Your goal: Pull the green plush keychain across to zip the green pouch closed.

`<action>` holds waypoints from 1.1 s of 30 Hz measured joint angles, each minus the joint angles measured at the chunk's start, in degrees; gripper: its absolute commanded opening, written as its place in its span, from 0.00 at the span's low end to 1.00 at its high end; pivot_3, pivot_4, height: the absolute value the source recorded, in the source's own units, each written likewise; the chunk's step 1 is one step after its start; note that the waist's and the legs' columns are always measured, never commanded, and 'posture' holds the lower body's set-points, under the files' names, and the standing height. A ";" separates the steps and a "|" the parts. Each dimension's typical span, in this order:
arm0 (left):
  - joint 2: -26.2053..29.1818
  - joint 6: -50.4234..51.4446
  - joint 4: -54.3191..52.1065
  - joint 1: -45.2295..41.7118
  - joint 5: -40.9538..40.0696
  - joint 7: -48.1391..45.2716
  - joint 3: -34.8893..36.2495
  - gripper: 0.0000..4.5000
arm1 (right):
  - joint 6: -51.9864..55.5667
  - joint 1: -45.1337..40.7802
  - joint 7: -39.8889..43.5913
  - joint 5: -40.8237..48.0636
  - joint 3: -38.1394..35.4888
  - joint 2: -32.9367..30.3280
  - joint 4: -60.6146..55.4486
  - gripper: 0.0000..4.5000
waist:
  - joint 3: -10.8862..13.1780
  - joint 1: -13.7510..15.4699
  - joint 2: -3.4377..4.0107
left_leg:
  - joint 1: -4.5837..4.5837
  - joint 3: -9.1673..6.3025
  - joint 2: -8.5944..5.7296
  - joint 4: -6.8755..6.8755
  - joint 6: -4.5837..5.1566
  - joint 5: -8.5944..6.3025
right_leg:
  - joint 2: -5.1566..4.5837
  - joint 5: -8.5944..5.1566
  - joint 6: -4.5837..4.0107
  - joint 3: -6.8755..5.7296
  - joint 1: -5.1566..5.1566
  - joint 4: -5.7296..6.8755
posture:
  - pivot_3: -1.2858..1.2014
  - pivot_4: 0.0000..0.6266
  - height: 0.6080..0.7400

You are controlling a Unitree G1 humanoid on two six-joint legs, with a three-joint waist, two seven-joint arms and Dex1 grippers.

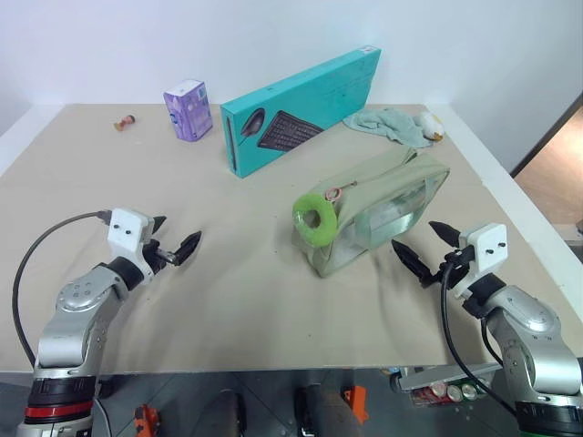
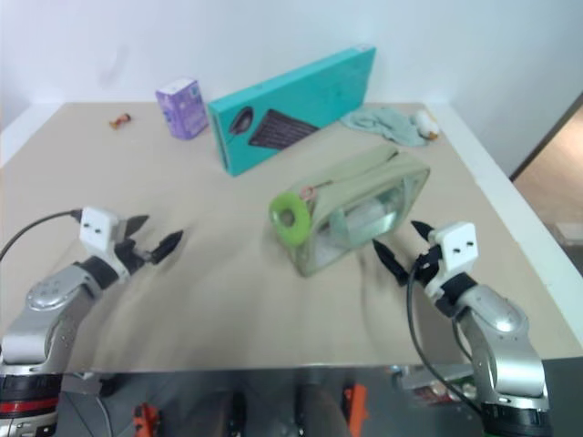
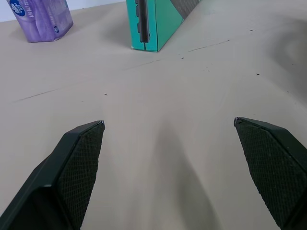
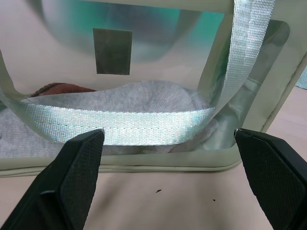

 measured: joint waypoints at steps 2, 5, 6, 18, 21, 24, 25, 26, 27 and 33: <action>0.00 -0.03 0.00 -0.01 0.12 0.02 -0.04 1.00 | -0.14 0.02 0.06 0.00 0.00 0.00 0.09 1.00 | 0.00 0.00 0.00 | 0.00 0.00 0.00 0.00 0.00 0.00 | 0.00 0.00 0.00 0.00 0.00 0.00 | 0.52 0.24 1.00; -0.15 -0.14 0.00 -0.04 0.47 0.02 -0.22 1.00 | -0.84 0.27 0.39 -0.01 -0.11 -0.01 1.61 1.00 | 0.00 0.01 0.00 | 0.00 -0.01 -0.01 0.00 0.00 0.00 | -0.01 0.00 -0.01 -0.01 0.01 0.00 | 0.52 0.24 1.00; -0.18 -0.16 0.00 -0.04 0.48 0.01 -0.25 1.00 | -0.90 0.35 0.41 -0.01 -0.12 -0.01 1.90 1.00 | 0.00 0.01 0.00 | 0.00 0.00 -0.01 0.00 0.00 0.00 | -0.01 0.00 0.00 0.00 0.00 0.00 | 0.52 0.24 1.00; -0.19 -0.24 0.00 -0.03 0.50 -0.26 -0.49 1.00 | -1.72 0.38 0.43 -0.05 -0.17 -0.07 2.19 1.00 | 0.00 0.00 0.00 | 0.00 0.00 -0.01 0.00 0.00 0.00 | -0.01 0.01 -0.01 0.00 0.00 0.00 | 0.52 0.24 1.00; -0.20 -0.80 0.00 -0.03 0.48 -0.51 -0.49 1.00 | -1.70 0.38 0.38 -0.05 -0.17 -0.09 2.19 1.00 | 0.00 0.00 0.00 | 0.00 0.00 -0.01 0.00 0.00 0.00 | -0.01 0.01 -0.01 0.00 0.00 0.00 | 0.52 0.24 1.00; -0.20 -1.42 0.12 -0.03 0.36 -1.36 -0.48 1.00 | -1.69 0.38 0.33 -0.05 -0.17 -0.15 2.18 1.00 | 0.00 0.00 0.00 | 0.00 0.00 -0.01 0.00 0.00 0.00 | 0.00 0.01 -0.01 0.00 0.00 0.00 | 0.52 0.24 1.00; -0.20 -1.65 0.26 -0.03 0.28 -1.79 -0.49 1.00 | -1.67 0.38 0.31 -0.05 -0.17 -0.16 2.18 1.00 | 0.00 0.00 0.00 | 0.00 0.00 -0.01 0.00 0.00 0.00 | 0.00 0.00 -0.03 0.00 0.00 0.00 | 0.52 0.24 1.00; -0.20 -1.93 0.43 -0.03 0.18 -2.12 -0.49 1.00 | -1.65 0.38 0.29 -0.06 -0.17 -0.17 2.18 1.00 | 0.00 0.00 0.00 | 0.01 0.00 -0.01 0.00 0.00 0.00 | 0.00 -0.01 -0.03 0.00 0.00 0.00 | 0.52 0.24 1.00; -0.20 -2.62 0.86 -0.04 -0.15 -2.95 -0.49 1.00 | -1.63 0.38 0.25 -0.06 -0.20 -0.19 2.17 1.00 | 0.00 0.00 0.00 | 0.01 0.00 -0.01 0.00 0.00 0.00 | 0.00 -0.01 -0.03 0.00 0.00 0.00 | 0.52 0.24 1.00; 0.89 -2.39 1.21 -2.45 -4.62 -11.41 -1.44 1.00 | -1.38 0.99 -0.38 -0.06 -0.51 -0.30 1.77 1.00 | 0.00 0.01 0.00 | -0.01 -0.01 -0.02 0.01 0.00 0.00 | 0.00 -0.03 -0.06 -0.02 0.00 0.00 | 0.52 0.24 1.00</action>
